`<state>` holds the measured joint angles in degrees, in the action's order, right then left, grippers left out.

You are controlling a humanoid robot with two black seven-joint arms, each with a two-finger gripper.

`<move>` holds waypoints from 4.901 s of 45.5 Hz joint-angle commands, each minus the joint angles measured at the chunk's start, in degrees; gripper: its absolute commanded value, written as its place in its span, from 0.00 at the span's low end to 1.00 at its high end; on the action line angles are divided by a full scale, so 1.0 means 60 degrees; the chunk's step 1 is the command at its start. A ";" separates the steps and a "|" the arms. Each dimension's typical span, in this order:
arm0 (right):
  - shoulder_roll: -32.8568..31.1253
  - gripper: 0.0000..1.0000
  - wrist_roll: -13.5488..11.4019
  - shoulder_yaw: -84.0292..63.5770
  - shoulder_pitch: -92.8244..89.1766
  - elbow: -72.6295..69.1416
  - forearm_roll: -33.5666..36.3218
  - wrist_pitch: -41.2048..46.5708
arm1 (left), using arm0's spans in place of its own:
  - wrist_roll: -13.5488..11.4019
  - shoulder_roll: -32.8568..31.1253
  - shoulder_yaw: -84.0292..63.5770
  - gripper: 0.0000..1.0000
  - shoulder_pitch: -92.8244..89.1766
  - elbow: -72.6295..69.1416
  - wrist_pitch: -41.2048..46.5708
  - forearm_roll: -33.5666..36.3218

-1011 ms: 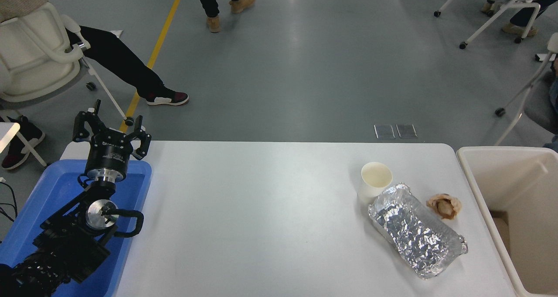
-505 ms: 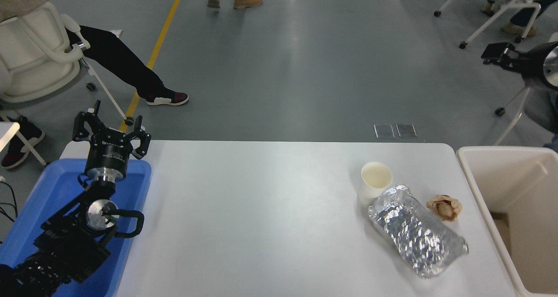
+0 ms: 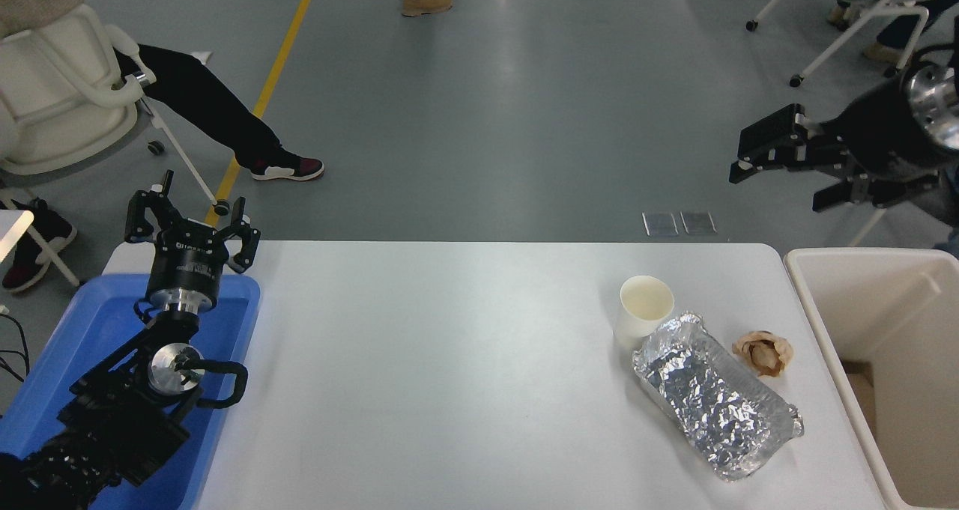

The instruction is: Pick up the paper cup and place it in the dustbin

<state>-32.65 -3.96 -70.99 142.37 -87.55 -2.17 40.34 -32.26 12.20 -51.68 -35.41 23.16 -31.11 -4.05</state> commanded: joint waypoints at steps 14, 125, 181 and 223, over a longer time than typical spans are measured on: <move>0.0476 1.00 0.0001 0.0055 0.0427 -0.0334 -0.0034 0.0777 | 0.0000 -0.0011 0.0000 0.99 0.0014 -0.0007 0.0000 0.0002; 0.4373 0.09 0.0015 0.2091 -1.0896 0.6844 0.0010 -0.5609 | 0.0000 -0.0011 0.0000 0.99 -0.0001 0.0008 0.0000 0.0002; -0.0226 0.00 0.0528 0.1066 -0.3149 0.1585 -0.1162 -0.3003 | 0.0000 0.0004 0.0000 0.99 0.0014 -0.0007 0.0000 0.0002; -0.0856 0.00 0.0484 0.0788 -0.1711 0.1613 -0.1309 -0.2255 | 0.0000 -0.0011 0.0015 0.99 0.0014 0.0008 0.0000 0.0002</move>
<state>-37.45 -0.79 -65.83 131.67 -78.89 -9.77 26.63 -32.26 12.20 -51.64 -35.34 23.15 -31.11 -4.04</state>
